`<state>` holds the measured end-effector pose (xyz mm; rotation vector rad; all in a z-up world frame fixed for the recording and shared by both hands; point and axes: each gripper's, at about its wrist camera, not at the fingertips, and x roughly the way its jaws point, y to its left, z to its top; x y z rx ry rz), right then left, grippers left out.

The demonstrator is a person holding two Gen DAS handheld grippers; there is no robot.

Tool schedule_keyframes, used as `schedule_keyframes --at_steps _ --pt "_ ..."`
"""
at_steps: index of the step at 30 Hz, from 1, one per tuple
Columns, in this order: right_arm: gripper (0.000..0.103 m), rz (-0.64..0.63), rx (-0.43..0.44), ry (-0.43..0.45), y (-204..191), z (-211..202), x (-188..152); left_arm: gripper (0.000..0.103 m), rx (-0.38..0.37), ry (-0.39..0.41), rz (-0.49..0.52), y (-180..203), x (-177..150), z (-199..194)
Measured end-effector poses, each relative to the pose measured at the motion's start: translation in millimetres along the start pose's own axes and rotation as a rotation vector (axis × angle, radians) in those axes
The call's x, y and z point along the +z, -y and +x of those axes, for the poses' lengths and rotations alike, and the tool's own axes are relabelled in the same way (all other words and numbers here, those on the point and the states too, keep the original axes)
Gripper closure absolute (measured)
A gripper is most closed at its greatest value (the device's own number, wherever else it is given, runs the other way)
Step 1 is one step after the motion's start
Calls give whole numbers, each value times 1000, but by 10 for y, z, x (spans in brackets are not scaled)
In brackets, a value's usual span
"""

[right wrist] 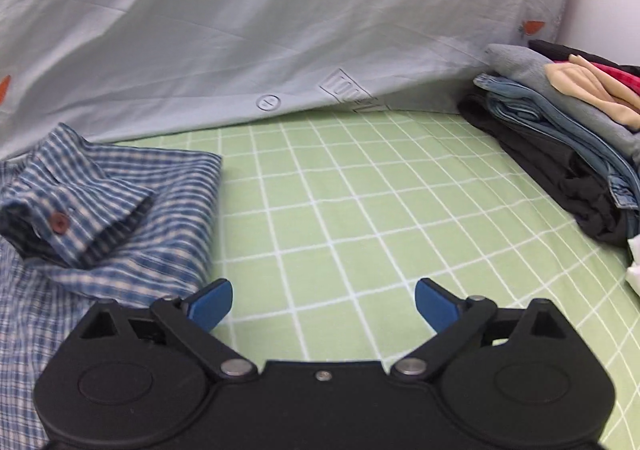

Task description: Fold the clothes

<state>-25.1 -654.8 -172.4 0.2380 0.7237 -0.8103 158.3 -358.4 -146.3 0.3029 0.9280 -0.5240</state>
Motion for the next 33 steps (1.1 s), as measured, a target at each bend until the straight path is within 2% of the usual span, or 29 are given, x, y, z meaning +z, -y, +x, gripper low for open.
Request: schedule_keyframes --at_steps 3,9,13,16,21,22,24,25,26,29,33 --pt "0 29 -3 14 88 49 -80 32 -22 17 62 170 54 -32" --pt "0 86 1 34 239 141 -199 29 -95 52 175 500 172 -37" --pt "0 80 6 35 224 144 -195 27 -139 85 245 720 248 6" --pt "0 80 7 36 223 144 -198 27 -167 112 270 879 323 66" --pt "0 82 9 37 224 138 -209 29 -203 191 254 1070 412 115" --pt "0 81 9 37 222 140 -210 33 -207 204 246 1092 425 127" --pt "0 81 9 37 221 143 -210 52 -190 202 208 1097 441 189" --pt "0 80 9 37 220 143 -210 77 -183 195 180 1065 447 213" --pt "0 80 9 37 220 143 -209 92 -185 208 143 998 444 194" --pt "0 70 14 19 218 145 -182 95 -185 254 34 789 438 120" --pt "1 99 22 -45 276 87 -93 96 -127 389 -98 322 523 -268"
